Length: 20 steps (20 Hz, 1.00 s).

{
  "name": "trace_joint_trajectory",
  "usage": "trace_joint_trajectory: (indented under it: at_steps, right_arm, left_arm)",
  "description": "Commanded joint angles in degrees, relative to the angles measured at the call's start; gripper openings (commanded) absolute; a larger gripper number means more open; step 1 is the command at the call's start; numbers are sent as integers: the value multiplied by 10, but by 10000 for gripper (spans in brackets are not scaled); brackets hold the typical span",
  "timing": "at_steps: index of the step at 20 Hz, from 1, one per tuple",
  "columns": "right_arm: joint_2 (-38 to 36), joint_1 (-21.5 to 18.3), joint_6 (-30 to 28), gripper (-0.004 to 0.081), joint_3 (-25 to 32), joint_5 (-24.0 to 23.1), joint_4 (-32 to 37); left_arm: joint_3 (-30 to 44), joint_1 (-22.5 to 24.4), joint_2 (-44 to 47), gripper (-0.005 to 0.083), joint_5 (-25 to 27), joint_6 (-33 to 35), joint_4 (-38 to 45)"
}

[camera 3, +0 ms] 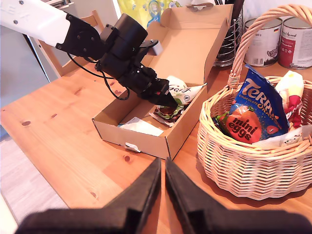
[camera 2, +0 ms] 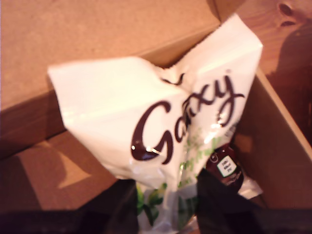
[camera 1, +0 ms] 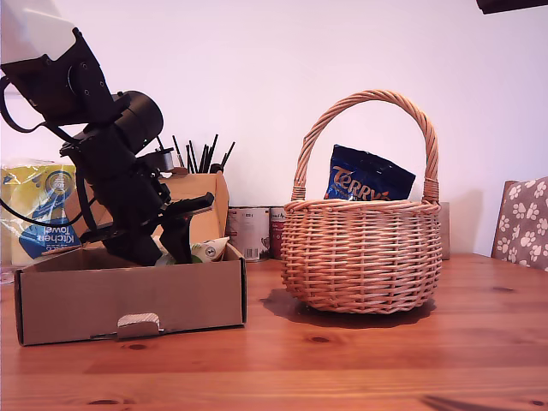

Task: Move the bags of Easter eggs from the cardboard box on the left into the woven basket on the right side.

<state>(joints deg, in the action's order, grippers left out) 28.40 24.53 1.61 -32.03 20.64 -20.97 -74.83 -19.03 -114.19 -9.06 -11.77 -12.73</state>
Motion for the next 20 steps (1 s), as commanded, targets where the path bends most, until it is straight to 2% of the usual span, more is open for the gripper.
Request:
trace_joint_trajectory:
  at_steps: [1, 4, 6, 12, 16, 17, 20]
  right_arm:
    - [-1, 3, -2, -10, -7, 2, 6]
    - [-1, 3, -1, -10, -7, 2, 5]
    - [-1, 3, -1, -10, -7, 2, 5]
    - [-1, 3, -1, -10, -7, 2, 5]
    - [-1, 3, -1, -10, -7, 2, 4]
    - [-1, 2, -1, -10, -7, -1, 4]
    - [-2, 1, 1, -10, -7, -41, 1]
  left_arm:
    - [5, 2, -16, 178, -14, 17, -1]
    - [5, 2, 15, 171, -32, 37, -25]
    - [5, 4, 48, 130, -47, 50, -49]
    - [5, 22, 156, 127, -122, 73, -130]
    - [5, 23, 199, 127, -269, 57, -87]
    - [5, 12, 199, 127, -291, 40, -64]
    - [5, -49, 191, 127, -284, 28, 0]
